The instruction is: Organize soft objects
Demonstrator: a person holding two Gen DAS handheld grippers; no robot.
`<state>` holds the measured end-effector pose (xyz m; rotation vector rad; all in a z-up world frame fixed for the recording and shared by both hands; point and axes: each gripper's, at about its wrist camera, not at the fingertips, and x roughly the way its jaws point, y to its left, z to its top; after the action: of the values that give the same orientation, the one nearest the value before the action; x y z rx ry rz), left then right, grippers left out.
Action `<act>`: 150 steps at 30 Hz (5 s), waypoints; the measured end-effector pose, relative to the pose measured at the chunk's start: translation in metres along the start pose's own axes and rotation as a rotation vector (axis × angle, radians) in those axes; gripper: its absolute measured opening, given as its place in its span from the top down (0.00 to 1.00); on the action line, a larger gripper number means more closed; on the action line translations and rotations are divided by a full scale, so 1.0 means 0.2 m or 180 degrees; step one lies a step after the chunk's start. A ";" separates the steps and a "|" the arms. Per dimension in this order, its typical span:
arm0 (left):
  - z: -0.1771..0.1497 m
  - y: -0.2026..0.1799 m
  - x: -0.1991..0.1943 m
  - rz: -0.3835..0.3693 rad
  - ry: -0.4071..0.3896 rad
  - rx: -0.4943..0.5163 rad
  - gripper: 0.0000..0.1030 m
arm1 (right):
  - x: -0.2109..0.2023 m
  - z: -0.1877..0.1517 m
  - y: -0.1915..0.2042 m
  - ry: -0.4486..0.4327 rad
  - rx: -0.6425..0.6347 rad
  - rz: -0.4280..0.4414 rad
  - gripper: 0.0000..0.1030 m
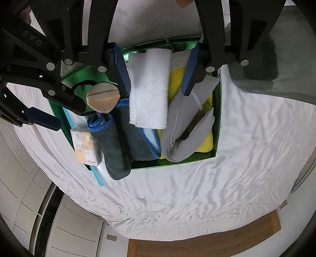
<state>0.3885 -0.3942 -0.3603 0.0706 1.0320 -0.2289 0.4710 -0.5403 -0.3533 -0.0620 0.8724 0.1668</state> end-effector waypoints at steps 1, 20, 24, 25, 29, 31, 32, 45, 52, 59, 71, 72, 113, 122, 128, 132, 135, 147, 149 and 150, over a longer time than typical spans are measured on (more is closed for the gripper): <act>0.00 0.00 -0.01 -0.0001 -0.0013 0.0000 0.54 | -0.01 0.00 0.00 -0.0003 0.0003 -0.0007 0.49; -0.01 -0.06 -0.20 0.0026 -0.0244 0.0046 0.54 | -0.21 -0.01 -0.02 -0.0200 0.0037 -0.0243 0.35; -0.10 -0.11 -0.34 -0.0017 -0.0280 0.0145 0.46 | -0.36 -0.07 -0.01 -0.0235 0.0097 -0.0292 0.35; -0.12 -0.12 -0.38 -0.0048 -0.0275 0.0153 0.44 | -0.39 -0.09 0.00 -0.0224 0.0103 -0.0325 0.34; -0.25 -0.11 -0.55 -0.0083 -0.0233 0.0137 0.43 | -0.58 -0.18 0.07 -0.0230 0.0122 -0.0367 0.34; -0.33 -0.09 -0.68 -0.0015 -0.0215 0.0157 0.43 | -0.71 -0.24 0.15 -0.0218 0.0055 -0.0432 0.33; -0.35 -0.07 -0.73 0.0011 -0.0209 0.0170 0.43 | -0.76 -0.26 0.18 -0.0207 0.0038 -0.0444 0.33; -0.72 0.38 -1.61 -0.0045 -0.0262 0.0290 0.38 | -1.73 -0.49 0.94 -0.0074 0.0028 -0.0608 0.27; -0.84 0.57 -2.04 -0.0147 -0.0380 0.0688 0.24 | -2.27 -0.53 1.34 -0.0093 0.0279 -0.0864 0.25; -0.84 0.65 -2.36 -0.0155 -0.0567 0.0627 0.24 | -2.72 -0.51 1.65 -0.0303 0.0193 -0.1013 0.19; -0.88 0.68 -2.50 0.0024 -0.0605 0.0439 0.24 | -2.92 -0.61 1.67 -0.0335 -0.0143 -0.0660 0.18; -0.88 0.69 -2.49 0.0051 -0.0585 0.0417 0.24 | -2.89 -0.60 1.65 -0.0310 -0.0143 -0.0632 0.18; -0.79 0.97 -2.41 0.0262 -0.0794 -0.0206 0.24 | -2.47 -0.35 1.66 -0.0413 -0.0631 -0.0159 0.18; -0.80 0.98 -2.40 0.0229 -0.0760 -0.0179 0.24 | -2.45 -0.35 1.67 -0.0417 -0.0633 -0.0144 0.18; -0.81 0.98 -2.39 0.0211 -0.0747 -0.0154 0.24 | -2.45 -0.36 1.68 -0.0426 -0.0641 -0.0132 0.18; -0.82 0.99 -2.38 0.0201 -0.0737 -0.0128 0.24 | -2.44 -0.36 1.68 -0.0422 -0.0632 -0.0132 0.18; -0.82 0.98 -2.38 0.0192 -0.0741 -0.0124 0.24 | -2.44 -0.36 1.69 -0.0418 -0.0629 -0.0127 0.18; -0.83 1.02 -2.42 0.0324 -0.0857 -0.0197 0.24 | -2.43 -0.36 1.69 -0.0450 -0.0633 -0.0083 0.18; -0.83 1.05 -2.45 0.0331 -0.0963 -0.0239 0.24 | -2.44 -0.36 1.70 -0.0472 -0.0636 -0.0076 0.18; -0.84 1.05 -2.47 0.0330 -0.1057 -0.0253 0.24 | -2.45 -0.36 1.70 -0.0490 -0.0639 -0.0069 0.18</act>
<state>0.0514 -0.0850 -0.0340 0.0130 0.7036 -0.1001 0.0503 -0.2733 -0.0195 -0.2430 0.6991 0.2356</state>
